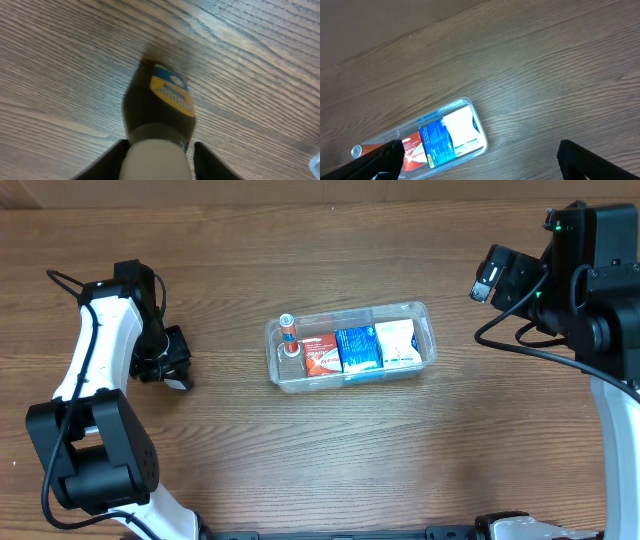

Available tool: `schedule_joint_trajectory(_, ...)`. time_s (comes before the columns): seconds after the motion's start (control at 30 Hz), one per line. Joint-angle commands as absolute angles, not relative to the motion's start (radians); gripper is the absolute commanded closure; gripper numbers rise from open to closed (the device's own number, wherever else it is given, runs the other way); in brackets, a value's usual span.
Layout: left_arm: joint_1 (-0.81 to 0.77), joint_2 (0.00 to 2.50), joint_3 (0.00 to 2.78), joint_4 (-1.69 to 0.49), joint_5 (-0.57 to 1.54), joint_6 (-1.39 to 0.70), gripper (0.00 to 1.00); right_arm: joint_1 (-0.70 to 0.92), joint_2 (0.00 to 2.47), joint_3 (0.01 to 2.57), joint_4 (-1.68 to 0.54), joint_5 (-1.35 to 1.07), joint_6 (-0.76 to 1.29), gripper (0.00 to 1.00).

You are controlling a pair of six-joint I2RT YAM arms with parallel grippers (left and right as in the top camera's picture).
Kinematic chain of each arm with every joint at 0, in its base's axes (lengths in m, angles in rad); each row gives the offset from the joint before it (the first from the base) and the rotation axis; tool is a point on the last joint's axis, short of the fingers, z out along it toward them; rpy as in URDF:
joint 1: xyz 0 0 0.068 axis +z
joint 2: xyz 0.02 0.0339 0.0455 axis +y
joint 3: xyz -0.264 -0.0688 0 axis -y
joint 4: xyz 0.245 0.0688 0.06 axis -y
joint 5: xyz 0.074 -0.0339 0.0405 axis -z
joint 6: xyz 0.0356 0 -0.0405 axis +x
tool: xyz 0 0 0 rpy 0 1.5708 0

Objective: Pack container
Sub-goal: 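Release the tube and move left gripper to the brown bottle, then grasp the brown medicine bottle with the left gripper, then lower the brown bottle into the container beside the tube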

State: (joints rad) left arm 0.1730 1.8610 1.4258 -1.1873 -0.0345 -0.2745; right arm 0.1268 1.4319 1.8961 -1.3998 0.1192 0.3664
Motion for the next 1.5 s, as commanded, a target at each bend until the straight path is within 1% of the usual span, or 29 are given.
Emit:
schedule_joint_trajectory(0.0,0.181,1.852,1.417,-1.193,-0.03,-0.265,0.77,0.127,1.431,1.904,-1.397,0.127,0.366,0.0)
schedule_joint_trajectory(0.03,0.181,1.851,1.418,-1.201,-0.029,-0.265,0.81,0.127,1.431,1.904,-1.397,0.127,0.366,0.0)
schedule_joint_trajectory(0.1,0.181,1.841,1.427,-1.224,-0.029,-0.265,0.91,0.127,1.431,1.904,-1.397,0.127,0.366,0.0)
schedule_joint_trajectory(0.13,0.179,1.828,1.435,-1.238,-0.029,-0.265,0.93,0.127,1.431,1.904,-1.397,0.127,0.366,0.0)
schedule_joint_trajectory(0.23,0.167,1.749,1.5,-1.314,-0.004,-0.254,0.93,0.127,1.431,1.904,-1.397,0.127,0.366,0.0)
schedule_joint_trajectory(0.33,0.121,1.671,1.622,-1.428,0.099,-0.202,0.93,0.127,1.431,1.904,-1.397,0.127,0.366,0.0)
schedule_joint_trajectory(0.4,0.013,1.602,1.742,-1.513,0.117,-0.197,0.94,0.127,1.431,1.904,-1.397,0.127,0.366,0.0)
schedule_joint_trajectory(0.47,-0.096,1.554,1.785,-1.508,0.116,-0.194,0.95,0.127,1.431,1.904,-1.397,0.127,0.366,0.0)
schedule_joint_trajectory(0.57,-0.255,1.522,1.785,-1.464,0.08,-0.197,0.96,0.127,1.431,1.904,-1.397,0.127,0.366,0.0)
schedule_joint_trajectory(0.63,-0.37,1.532,1.771,-1.435,0.023,-0.249,0.96,0.127,1.431,1.904,-1.397,0.127,0.366,0.0)
schedule_joint_trajectory(0.77,-0.505,1.577,1.68,-1.326,-0.007,-0.321,0.96,0.127,1.431,1.904,-1.397,0.127,0.366,0.0)
schedule_joint_trajectory(0.83,-0.533,1.617,1.629,-1.292,-0.023,-0.354,0.96,0.127,1.431,1.904,-1.397,0.127,0.366,0.0)
schedule_joint_trajectory(0.97,-0.532,1.711,1.561,-1.265,-0.067,-0.385,0.96,0.127,1.431,1.904,-1.397,0.127,0.366,0.0)
schedule_joint_trajectory(1.07,-0.529,1.75,1.56,-1.236,-0.089,-0.389,0.96,0.127,1.431,1.904,-1.397,0.127,0.366,0.0)
schedule_joint_trajectory(1.2,-0.529,1.761,1.56,-1.21,-0.105,-0.391,0.92,0.127,1.431,1.904,-1.397,0.127,0.366,0.0)
schedule_joint_trajectory(1.47,-0.529,1.828,1.553,-1.195,-0.111,-0.428,0.91,0.127,1.431,1.904,-1.397,0.127,0.366,0.0)
